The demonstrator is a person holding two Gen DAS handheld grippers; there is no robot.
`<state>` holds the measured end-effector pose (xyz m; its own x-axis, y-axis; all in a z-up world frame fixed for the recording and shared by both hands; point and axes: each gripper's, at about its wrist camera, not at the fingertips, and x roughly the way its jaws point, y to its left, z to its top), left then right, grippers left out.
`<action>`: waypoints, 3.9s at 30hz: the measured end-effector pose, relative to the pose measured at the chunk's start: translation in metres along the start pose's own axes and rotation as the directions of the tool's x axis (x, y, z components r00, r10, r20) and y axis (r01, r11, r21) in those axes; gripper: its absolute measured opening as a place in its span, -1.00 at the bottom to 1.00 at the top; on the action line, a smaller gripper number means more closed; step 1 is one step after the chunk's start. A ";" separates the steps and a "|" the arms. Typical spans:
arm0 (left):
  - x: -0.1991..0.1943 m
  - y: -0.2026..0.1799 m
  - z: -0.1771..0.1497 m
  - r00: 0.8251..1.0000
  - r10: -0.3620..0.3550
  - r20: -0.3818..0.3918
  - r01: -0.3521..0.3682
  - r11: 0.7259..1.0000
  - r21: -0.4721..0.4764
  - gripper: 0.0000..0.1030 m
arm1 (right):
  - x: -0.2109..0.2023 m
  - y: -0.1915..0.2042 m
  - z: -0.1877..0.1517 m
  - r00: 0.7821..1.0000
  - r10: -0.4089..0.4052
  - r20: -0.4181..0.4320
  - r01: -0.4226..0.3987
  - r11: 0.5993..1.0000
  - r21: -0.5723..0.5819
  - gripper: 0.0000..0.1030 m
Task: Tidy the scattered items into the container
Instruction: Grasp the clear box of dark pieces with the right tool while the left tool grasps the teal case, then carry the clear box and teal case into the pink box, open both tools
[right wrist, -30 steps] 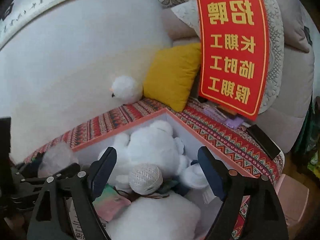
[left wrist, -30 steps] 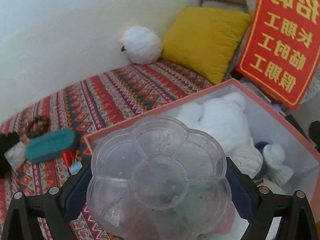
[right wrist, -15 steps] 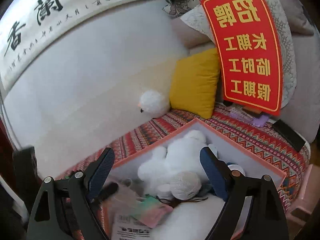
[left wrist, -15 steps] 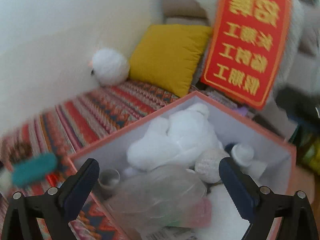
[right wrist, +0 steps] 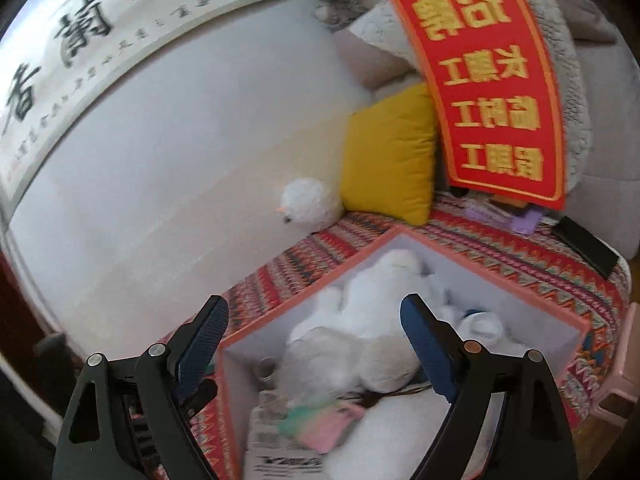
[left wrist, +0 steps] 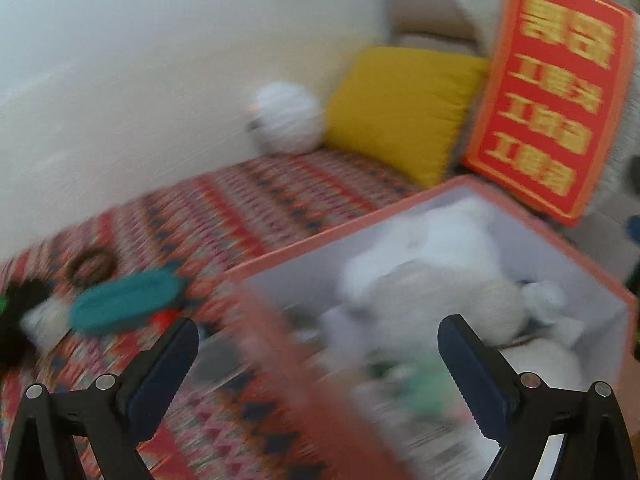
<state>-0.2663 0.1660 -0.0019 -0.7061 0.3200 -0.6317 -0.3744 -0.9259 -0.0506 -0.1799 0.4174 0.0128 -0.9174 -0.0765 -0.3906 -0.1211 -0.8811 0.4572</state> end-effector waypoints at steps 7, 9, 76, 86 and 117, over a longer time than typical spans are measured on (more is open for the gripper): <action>0.001 0.148 -0.081 0.976 0.164 -0.141 -0.195 0.949 -0.247 0.93 | 0.030 0.112 -0.068 0.971 0.151 -0.185 -0.194 0.950 -0.245 0.77; 0.000 0.188 -0.110 0.967 0.182 -0.178 -0.232 0.918 -0.321 0.93 | 0.049 0.143 -0.102 0.946 0.149 -0.289 -0.238 0.923 -0.303 0.77; 0.072 0.204 -0.120 0.941 0.075 -0.331 -0.090 0.996 -0.029 0.64 | 0.234 0.157 -0.224 0.863 -0.235 -0.448 -0.035 0.856 -0.516 0.73; 0.059 0.225 -0.136 0.955 0.084 -0.285 -0.145 0.969 -0.198 0.30 | 0.219 0.163 -0.200 0.880 -0.066 -0.471 -0.139 0.911 -0.388 0.07; 0.002 -0.083 0.033 0.994 -0.089 -0.060 0.090 0.996 0.005 0.39 | 0.029 -0.011 0.034 0.957 -0.280 -0.069 0.254 0.932 -0.259 0.14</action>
<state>-0.2563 0.2500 0.0261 -0.6328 0.3890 -0.6695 -0.4390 -0.8925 -0.1036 -0.2180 0.4407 0.0241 -0.8181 0.1416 -0.5574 -0.2480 -0.9613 0.1198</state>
